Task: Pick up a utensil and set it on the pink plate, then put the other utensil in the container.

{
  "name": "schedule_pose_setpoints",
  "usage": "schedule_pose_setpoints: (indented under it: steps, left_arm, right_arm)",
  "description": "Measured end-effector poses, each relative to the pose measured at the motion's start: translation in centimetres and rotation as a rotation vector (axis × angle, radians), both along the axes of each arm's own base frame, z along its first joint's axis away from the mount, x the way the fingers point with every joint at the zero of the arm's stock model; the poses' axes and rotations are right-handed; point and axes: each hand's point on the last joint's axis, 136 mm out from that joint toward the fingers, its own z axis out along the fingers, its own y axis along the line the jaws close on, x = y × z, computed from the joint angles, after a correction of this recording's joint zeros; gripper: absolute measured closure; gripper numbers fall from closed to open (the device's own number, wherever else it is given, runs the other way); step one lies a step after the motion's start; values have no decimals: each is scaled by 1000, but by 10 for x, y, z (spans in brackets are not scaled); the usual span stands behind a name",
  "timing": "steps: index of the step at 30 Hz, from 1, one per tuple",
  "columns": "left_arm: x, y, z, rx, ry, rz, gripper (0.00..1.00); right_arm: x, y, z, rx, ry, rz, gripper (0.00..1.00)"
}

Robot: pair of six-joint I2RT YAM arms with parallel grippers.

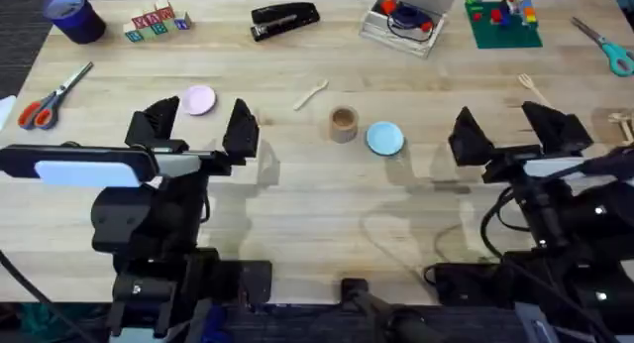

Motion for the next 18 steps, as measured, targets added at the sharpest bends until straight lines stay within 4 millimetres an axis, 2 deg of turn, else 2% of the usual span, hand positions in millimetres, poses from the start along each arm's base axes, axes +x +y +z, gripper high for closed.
schedule_pose_setpoints:
  steps: [9, 13, 15, 18]
  left_arm:
    - [0, 0, 0, 3, 3, 0, 6]
    - [-5, 0, -1, -1, 61, 0, 6]
    - [-10, 0, 9, -9, 81, 1, 6]
    - [-22, 0, 38, -18, 83, 1, 7]
  right_arm:
    - [-1, 0, 2, -8, 7, 1, 5]
    - [-6, 1, 13, -8, 23, 8, 5]
    - [-11, 1, 21, -8, 50, 9, 5]
    - [-20, 1, 35, -10, 99, 10, 5]
